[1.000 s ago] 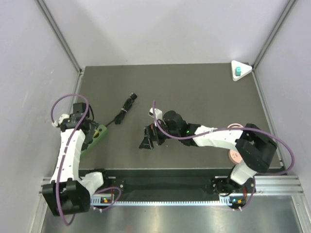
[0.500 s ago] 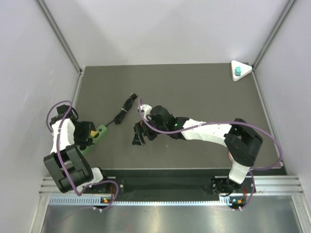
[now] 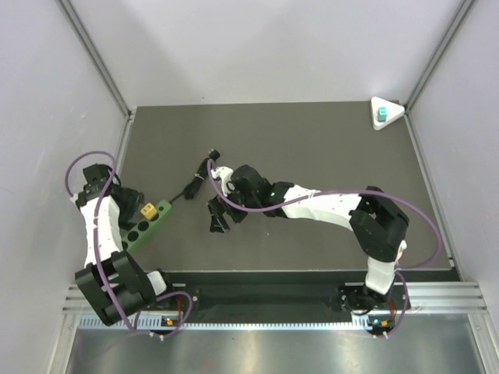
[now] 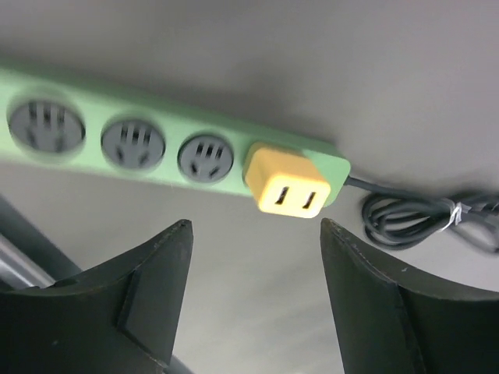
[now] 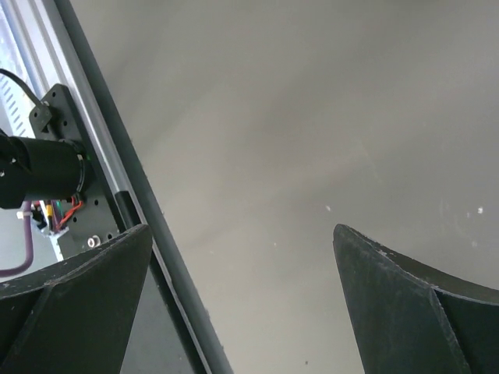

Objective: Pull the plug off the socket

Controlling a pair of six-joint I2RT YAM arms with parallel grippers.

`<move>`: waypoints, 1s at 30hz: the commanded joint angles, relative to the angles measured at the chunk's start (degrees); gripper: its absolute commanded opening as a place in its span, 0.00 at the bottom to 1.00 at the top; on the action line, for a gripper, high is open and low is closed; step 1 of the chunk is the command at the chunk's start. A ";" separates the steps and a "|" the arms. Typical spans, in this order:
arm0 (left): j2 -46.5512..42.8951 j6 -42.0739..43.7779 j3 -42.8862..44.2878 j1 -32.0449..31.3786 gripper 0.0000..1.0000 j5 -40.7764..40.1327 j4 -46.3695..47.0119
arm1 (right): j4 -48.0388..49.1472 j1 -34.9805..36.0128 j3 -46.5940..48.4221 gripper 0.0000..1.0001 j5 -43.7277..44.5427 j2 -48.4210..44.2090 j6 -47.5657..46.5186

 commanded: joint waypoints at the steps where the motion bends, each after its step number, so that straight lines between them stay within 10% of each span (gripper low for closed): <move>1: -2.61 17.67 2.34 0.07 0.71 0.51 8.02 | -0.40 -0.38 4.41 1.00 -1.99 1.46 -2.45; 30: 5.47 21.23 -4.25 -10.74 0.69 -6.61 17.17 | 6.54 -4.60 20.15 1.00 -8.85 17.80 11.77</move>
